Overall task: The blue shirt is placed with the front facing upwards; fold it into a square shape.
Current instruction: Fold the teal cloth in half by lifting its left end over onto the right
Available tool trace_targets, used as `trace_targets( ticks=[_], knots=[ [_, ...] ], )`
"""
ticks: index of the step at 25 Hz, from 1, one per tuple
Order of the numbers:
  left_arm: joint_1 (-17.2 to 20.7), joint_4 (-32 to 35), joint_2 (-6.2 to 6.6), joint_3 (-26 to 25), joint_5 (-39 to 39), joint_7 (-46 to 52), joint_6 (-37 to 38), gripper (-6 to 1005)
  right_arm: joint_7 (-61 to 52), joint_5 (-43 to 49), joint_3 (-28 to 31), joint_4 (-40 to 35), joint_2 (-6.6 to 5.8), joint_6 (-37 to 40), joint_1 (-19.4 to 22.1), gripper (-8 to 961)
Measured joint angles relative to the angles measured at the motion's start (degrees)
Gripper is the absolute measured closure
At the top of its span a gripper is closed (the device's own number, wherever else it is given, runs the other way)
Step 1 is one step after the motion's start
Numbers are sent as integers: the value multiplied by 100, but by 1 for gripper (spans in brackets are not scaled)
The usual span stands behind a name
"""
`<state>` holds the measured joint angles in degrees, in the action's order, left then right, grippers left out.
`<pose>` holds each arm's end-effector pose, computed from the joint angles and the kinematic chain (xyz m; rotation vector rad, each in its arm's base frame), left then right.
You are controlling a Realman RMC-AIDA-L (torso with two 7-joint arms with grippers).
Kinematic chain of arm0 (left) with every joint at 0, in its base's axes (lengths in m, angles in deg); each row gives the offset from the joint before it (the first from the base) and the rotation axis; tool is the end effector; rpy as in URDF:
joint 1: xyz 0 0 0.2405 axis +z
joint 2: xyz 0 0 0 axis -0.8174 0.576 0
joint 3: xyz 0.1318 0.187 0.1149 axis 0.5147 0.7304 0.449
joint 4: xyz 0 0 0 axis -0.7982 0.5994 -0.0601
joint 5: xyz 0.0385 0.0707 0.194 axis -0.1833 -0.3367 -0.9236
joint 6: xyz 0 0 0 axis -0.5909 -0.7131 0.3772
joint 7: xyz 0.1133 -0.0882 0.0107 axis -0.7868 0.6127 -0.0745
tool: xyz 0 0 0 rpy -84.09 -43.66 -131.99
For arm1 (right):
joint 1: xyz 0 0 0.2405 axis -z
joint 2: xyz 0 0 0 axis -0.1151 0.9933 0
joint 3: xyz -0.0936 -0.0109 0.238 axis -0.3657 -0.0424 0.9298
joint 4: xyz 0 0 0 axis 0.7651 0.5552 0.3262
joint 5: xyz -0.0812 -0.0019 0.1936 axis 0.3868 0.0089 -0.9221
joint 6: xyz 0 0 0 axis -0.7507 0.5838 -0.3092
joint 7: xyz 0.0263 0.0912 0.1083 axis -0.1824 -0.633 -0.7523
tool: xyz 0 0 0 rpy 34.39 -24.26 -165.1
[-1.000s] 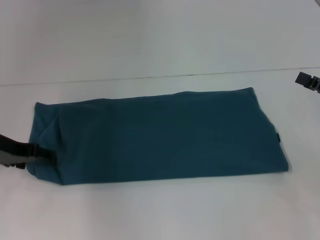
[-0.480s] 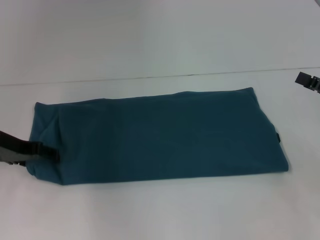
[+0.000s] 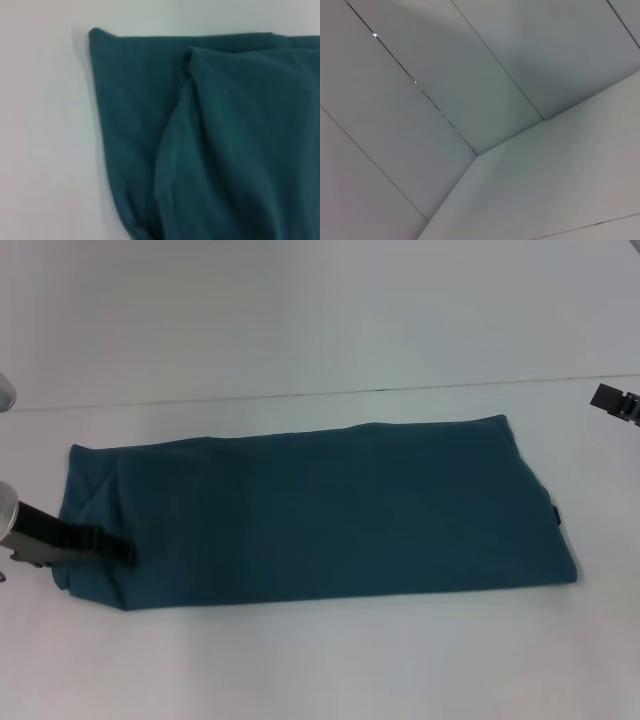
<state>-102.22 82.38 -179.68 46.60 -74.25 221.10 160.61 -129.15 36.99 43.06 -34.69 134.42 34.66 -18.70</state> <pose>-0.2747 0.4142 0.0264 -2.0450 -1.5984 0.2149 0.3264 0.3344 0.1081 -2.0135 1.2575 1.0821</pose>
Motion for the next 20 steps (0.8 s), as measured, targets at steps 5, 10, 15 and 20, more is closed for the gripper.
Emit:
trace_targets(
  ticks=[5,10,15,20],
  knots=[
    [-82,-9,-33,5,8,-27,-6,79,0,0,0,0,-3,3,0,207],
    [-165,0,-72,14,8,-43,-15,79,0,-1,0,0,-6,5,14,207],
    [-210,23,-103,18,14,-52,-8,80,0,-4,0,0,-6,6,6,207],
    [-253,64,-151,23,17,-96,26,80,0,-8,0,0,-6,6,-12,207]
  ],
)
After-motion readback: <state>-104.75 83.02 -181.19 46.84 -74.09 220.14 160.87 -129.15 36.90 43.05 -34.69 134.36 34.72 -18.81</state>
